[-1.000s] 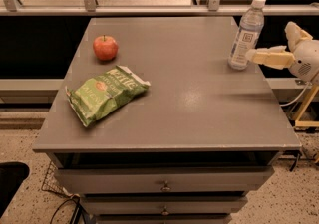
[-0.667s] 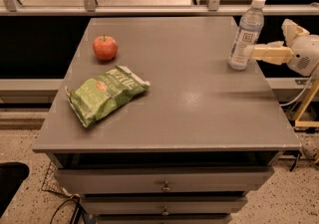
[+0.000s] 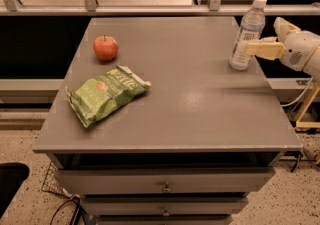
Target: Move blue plastic bottle near green jalapeno chip bag
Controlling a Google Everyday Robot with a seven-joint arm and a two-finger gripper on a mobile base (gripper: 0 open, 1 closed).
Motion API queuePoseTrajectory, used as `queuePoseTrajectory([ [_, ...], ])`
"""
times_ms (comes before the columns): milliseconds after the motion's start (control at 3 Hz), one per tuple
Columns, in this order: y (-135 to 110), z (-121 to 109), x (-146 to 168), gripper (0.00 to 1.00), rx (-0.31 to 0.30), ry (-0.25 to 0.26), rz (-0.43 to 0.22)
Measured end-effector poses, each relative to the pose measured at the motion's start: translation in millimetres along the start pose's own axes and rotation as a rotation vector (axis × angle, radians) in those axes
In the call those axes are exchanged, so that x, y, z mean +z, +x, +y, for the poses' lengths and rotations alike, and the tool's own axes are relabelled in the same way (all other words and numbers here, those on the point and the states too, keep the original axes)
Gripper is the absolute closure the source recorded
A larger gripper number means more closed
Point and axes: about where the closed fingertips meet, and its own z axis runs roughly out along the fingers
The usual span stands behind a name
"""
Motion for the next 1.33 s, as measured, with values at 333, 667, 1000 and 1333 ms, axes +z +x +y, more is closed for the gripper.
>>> queuePoseTrajectory([
  [333,1,4,18,0.0,0.012,-0.027,-0.009],
  [667,-1,12,38,0.17,0.002,-0.056,-0.008],
  [1000,-2,15,41,0.48,0.003,-0.063,-0.009],
  [1333,-2,17,44,0.73,0.003,-0.067,-0.009],
])
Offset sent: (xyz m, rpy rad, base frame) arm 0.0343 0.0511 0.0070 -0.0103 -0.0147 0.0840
